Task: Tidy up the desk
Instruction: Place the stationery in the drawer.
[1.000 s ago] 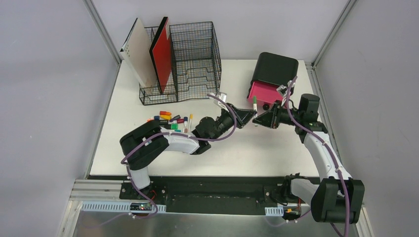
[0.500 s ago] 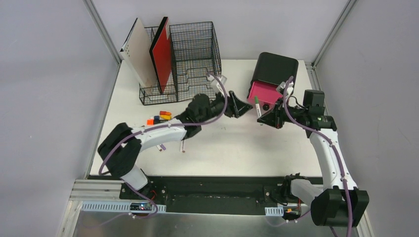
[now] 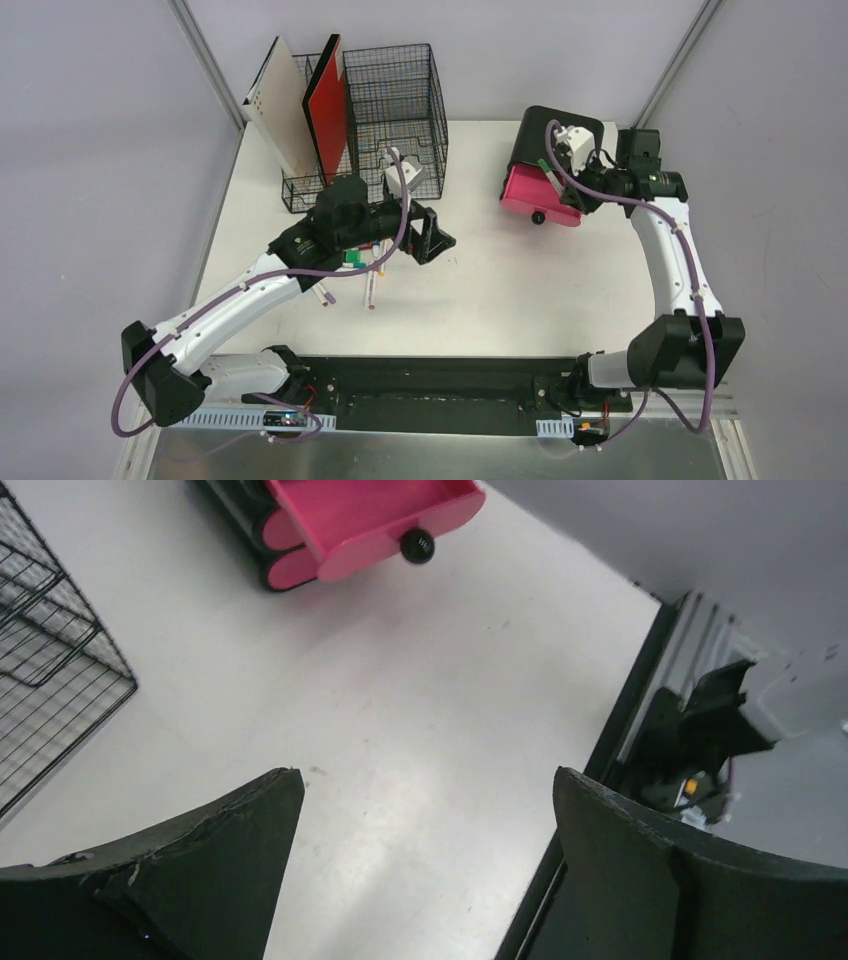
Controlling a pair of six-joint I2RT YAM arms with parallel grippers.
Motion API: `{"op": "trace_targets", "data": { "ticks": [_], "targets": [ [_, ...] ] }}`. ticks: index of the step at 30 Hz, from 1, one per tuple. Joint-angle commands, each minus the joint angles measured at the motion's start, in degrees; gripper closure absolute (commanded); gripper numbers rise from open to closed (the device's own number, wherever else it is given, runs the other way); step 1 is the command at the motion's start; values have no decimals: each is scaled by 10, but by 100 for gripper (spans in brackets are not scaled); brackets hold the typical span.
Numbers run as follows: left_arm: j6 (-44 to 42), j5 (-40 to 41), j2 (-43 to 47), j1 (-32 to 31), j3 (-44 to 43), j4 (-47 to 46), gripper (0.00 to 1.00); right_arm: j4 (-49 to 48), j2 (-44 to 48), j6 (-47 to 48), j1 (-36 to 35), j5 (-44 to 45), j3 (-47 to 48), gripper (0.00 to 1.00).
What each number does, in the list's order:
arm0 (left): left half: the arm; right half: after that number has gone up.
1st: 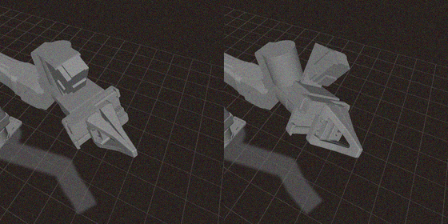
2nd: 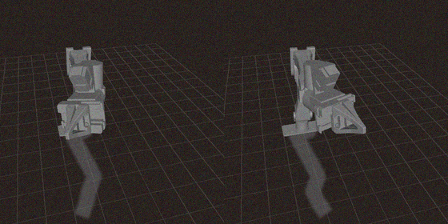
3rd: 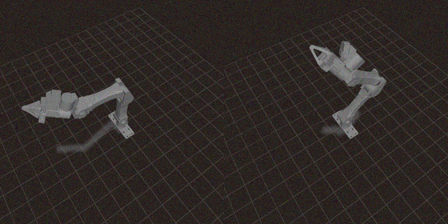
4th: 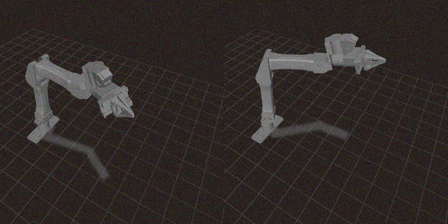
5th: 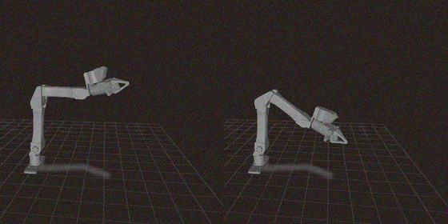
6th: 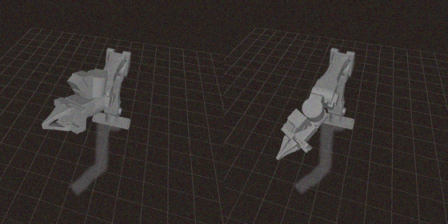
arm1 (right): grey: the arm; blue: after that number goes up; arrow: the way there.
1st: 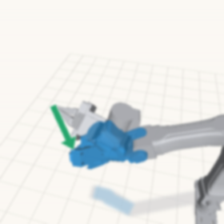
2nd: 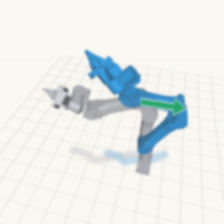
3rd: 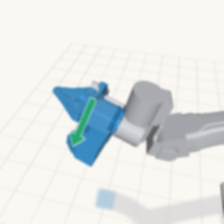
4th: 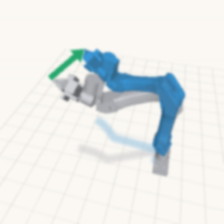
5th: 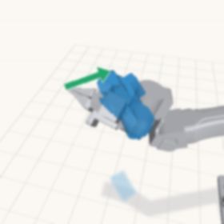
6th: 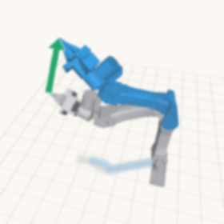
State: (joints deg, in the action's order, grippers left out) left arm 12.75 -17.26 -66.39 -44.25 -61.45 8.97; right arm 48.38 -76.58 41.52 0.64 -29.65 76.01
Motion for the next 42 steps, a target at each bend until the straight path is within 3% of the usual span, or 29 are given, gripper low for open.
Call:
{"op": "trace_targets", "data": {
  "ticks": [1, 8, 15, 27, 32, 38, 42],
  "targets": [
    [-120, 52, 34, 0, 19, 109, 1, 15, -45, 71, -5, 118, 59, 100],
    [-192, 90, 61, 0, 18, 173, 1, 7, -94, 71, -22, 144, 85, 100],
    [-212, 122, 85, 0, 48, 185, 1, -9, -115, 51, -38, 160, 87, 91],
    [-209, 134, 108, 0, 50, 186, 1, -4, -80, -10, -41, 157, 79, 46],
    [-197, 135, 106, 0, 51, 184, 1, 12, 2, -67, -12, 45, 55, 39],
    [-155, 155, 98, 6, 42, 185, 1, -19, 138, -126, 60, -233, -103, 33],
    [-71, 110, 100, 24, 50, 186, 1, -49, 226, -129, 80, -283, -198, 28]
  ]
}}
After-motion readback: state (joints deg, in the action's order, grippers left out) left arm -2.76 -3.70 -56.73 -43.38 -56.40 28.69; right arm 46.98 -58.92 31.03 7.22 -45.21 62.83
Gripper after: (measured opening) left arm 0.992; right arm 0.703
